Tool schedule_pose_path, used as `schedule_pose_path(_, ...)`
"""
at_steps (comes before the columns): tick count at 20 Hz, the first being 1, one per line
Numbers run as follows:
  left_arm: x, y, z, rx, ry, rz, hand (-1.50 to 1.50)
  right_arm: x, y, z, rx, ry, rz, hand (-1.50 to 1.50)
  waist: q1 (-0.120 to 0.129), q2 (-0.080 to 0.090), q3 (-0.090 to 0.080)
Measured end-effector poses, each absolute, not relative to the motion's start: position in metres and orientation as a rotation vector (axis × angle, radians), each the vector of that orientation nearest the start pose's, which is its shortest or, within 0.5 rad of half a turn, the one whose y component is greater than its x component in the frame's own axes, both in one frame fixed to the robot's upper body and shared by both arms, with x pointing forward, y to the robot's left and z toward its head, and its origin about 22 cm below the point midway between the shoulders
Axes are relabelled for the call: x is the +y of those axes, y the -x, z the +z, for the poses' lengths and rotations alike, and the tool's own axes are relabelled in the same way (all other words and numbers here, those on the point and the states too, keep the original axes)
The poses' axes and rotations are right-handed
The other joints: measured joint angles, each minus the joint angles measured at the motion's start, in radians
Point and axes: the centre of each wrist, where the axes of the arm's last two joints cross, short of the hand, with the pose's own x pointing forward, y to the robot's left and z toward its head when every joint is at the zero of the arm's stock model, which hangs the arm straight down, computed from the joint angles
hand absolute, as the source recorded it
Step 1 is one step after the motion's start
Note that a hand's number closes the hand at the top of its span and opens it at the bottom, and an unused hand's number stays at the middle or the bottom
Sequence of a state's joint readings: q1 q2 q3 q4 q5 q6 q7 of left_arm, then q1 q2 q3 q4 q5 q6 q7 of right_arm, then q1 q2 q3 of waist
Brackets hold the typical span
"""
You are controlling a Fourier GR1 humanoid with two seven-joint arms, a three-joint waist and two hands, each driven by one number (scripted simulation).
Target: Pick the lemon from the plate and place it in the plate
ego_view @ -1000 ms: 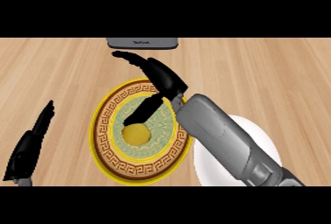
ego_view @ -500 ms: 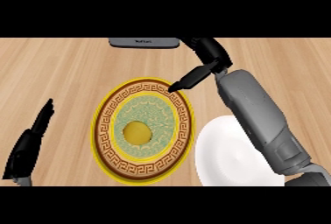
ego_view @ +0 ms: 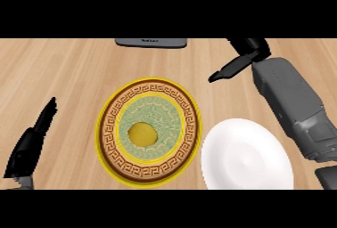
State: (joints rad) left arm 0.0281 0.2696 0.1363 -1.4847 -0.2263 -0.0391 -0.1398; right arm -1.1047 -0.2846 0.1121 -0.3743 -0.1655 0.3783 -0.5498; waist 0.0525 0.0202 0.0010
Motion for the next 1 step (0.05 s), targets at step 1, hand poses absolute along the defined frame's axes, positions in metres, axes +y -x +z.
schedule_pose_path(1,0.3273,-0.2298,-0.0027,-1.553,-0.442,-0.331,0.0,-0.2132,-0.46,0.1061,-1.859,-0.374,0.588,-1.5,0.001,0.001,0.0)
